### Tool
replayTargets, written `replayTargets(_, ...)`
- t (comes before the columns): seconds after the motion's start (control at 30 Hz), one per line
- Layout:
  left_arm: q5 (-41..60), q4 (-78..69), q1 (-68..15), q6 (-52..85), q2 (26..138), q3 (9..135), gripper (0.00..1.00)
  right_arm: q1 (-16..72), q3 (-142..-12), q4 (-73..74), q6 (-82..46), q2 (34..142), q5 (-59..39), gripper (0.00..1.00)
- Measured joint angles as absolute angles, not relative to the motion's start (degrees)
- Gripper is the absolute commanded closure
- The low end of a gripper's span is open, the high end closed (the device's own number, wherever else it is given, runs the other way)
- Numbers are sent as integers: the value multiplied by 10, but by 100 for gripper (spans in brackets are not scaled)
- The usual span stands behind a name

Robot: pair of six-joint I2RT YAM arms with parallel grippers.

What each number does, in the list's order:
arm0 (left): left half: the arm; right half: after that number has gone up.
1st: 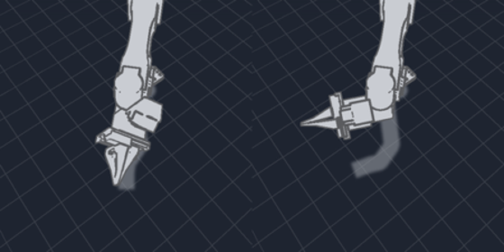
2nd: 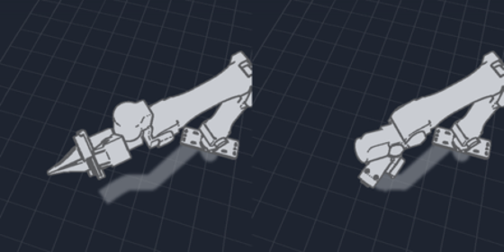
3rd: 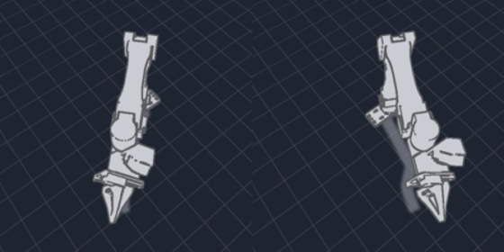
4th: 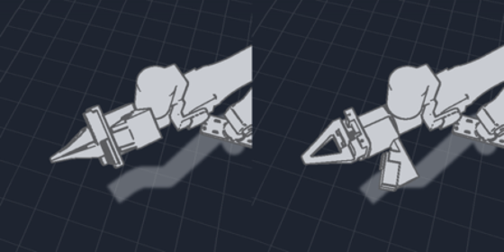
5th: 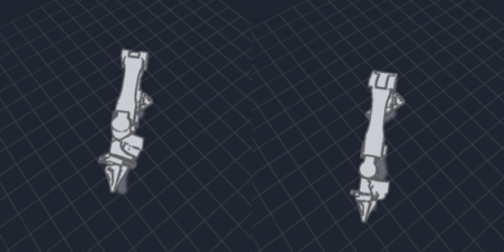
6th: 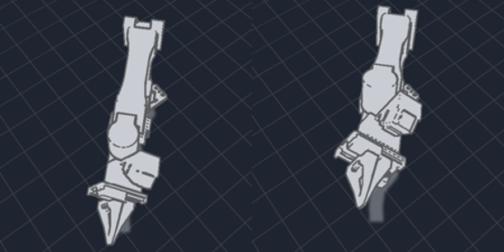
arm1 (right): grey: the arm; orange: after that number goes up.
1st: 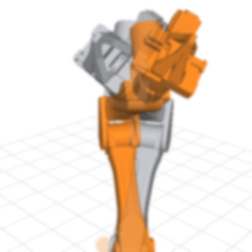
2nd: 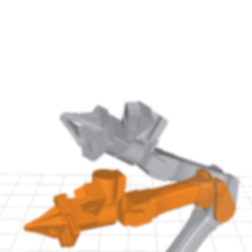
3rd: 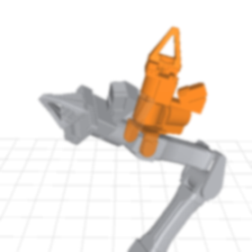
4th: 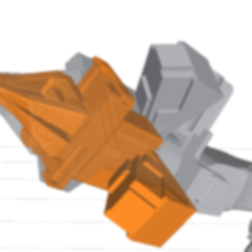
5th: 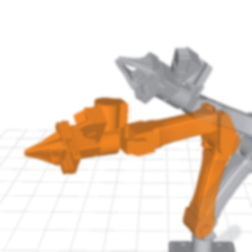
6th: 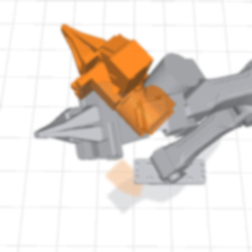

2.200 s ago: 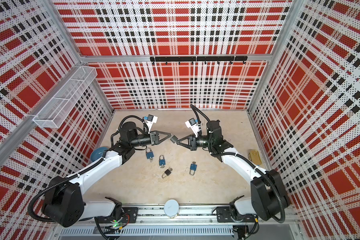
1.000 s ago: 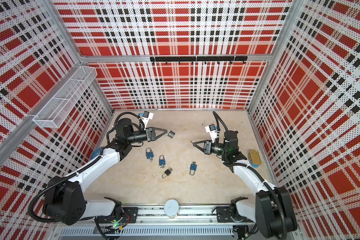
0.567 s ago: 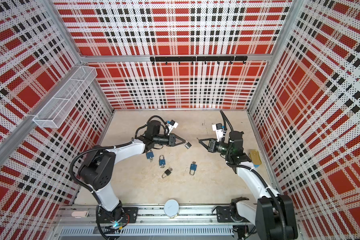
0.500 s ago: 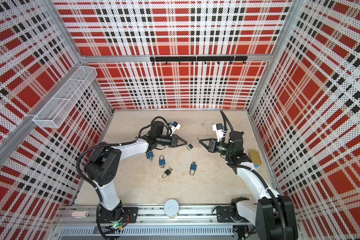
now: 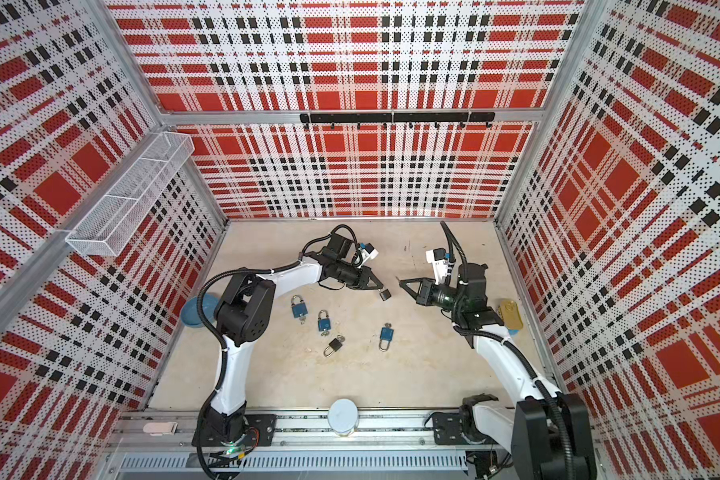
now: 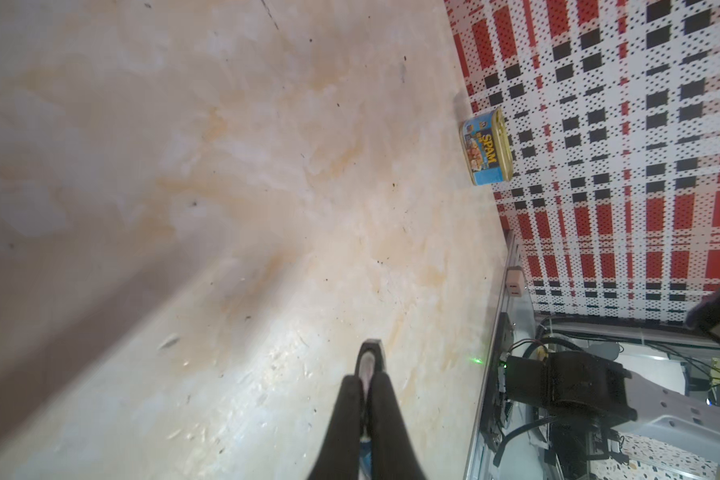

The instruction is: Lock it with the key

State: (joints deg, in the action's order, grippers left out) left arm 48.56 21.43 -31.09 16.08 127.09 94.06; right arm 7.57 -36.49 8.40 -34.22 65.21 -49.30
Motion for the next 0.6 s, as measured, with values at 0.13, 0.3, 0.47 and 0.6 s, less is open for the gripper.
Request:
replayTargets(0.13,480,282,-313,124,1313,1005,100,75,-362,98,-348,670,-493,100)
replayTargets(0.3,471,344,-313,90,1352,1053,100,74,-358,103,-352,678,-487,100)
replayTargets(0.47,467,385,-313,70,1379,1084,100,74,-354,96,-345,681,-463,100)
replayTargets(0.6,465,400,-313,61,1391,1108,100,74,-344,91,-337,689,-440,100)
